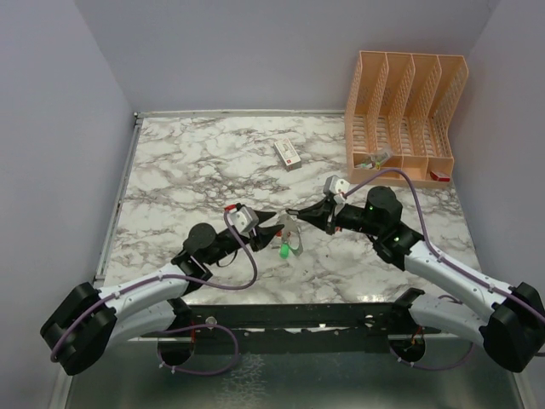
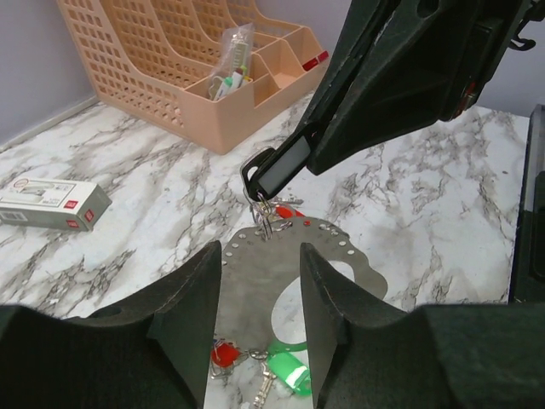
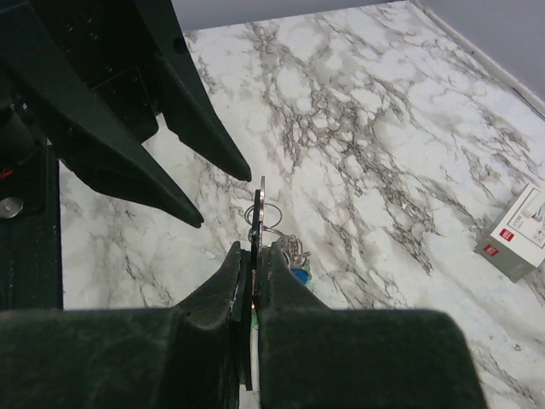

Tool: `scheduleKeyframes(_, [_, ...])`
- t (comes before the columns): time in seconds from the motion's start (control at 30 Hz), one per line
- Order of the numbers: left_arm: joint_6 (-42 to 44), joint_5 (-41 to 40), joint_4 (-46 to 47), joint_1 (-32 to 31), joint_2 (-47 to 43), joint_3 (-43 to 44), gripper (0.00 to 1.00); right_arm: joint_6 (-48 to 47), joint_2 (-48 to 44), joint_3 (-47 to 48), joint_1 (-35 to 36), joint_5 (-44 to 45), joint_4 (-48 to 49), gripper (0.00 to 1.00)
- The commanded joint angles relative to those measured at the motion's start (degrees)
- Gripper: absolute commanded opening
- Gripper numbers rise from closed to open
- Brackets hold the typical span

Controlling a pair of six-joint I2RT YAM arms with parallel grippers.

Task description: Remove the keys from the keyring

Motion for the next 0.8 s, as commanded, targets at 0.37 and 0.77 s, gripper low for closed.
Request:
scheduleKeyframes(0.37, [0.67,4.12,-0.47,-0.31,6.98,5.39,0.44,-0.93,-0.91,0.2,0.78,-1.86,-1.14,0.01])
scheduleKeyframes(0.77, [2.34,3.96,-0.65,-0.29,9.13,5.89,0.22,-0.98,-0.97,0.34,1.04,-2.16,-1.22,0.01])
